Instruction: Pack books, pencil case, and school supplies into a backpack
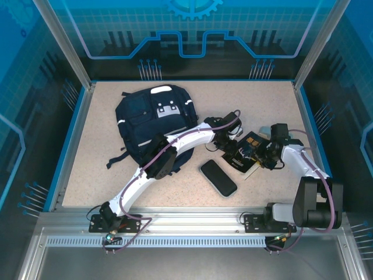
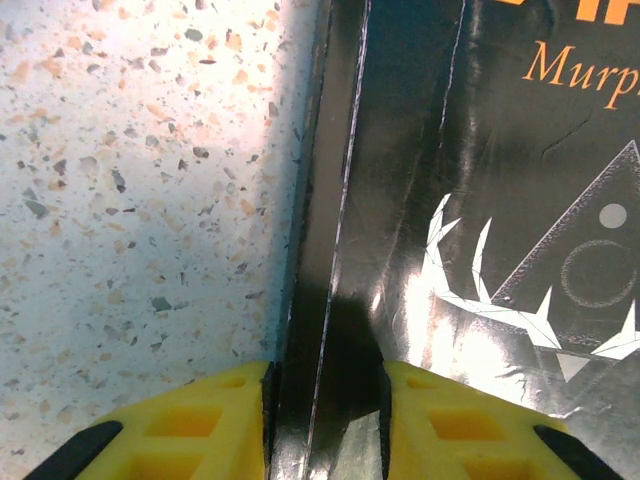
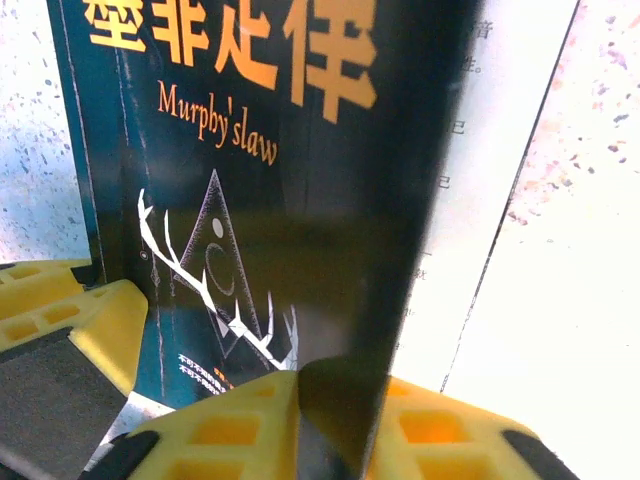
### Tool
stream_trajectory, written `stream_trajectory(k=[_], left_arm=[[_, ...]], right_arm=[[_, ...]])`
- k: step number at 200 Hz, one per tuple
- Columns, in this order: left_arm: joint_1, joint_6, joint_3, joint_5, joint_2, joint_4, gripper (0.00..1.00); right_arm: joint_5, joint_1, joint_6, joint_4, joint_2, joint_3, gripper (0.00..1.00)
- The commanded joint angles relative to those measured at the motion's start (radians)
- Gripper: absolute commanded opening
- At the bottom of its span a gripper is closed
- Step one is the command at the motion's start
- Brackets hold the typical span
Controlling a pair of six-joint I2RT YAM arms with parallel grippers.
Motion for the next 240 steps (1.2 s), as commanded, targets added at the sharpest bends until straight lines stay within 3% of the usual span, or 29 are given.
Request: stream_trajectory(k=[1,34,73,120,163,200,240], left_arm=[[-0.03,0.015,-0.017,-0.011,0.036,-0.115,0.31],[-0.017,0.011,-0.001,-0.012,-0.053,-0.129,0.36],[0.021,-0.021,-0.074,-0.01,-0.255,-0.061,0.6],[0.102,-0.105,-0.298,-0.006,-0.51,0.071,0.78],[0.198,-0.201,-0.567,0.052,-0.731,0.226,0.92],[0.282,-0.318,-0.798,0.111,-0.903,0.387,0.99],[0.377,-0.469,-0.999,0.264,-1.046,0.575,0.99]], right_arm=[[-0.052,-0.001,0.001,0.013,-0.014,-0.013,0.14],[-0.024,-0.003,-0.011,-0.01,-0.061,-0.012,0.0],[-0.019,-0.003,-0.049,-0.063,-0.184,0.016,0.0],[-0.075,-0.009,-0.087,-0.117,-0.328,0.09,0.0],[-0.208,0.005,-0.138,-0.07,-0.345,0.212,0.0],[-0.312,0.101,-0.184,0.029,-0.325,0.285,0.0],[-0.399,0.279,-0.212,0.102,-0.199,0.391,0.0]])
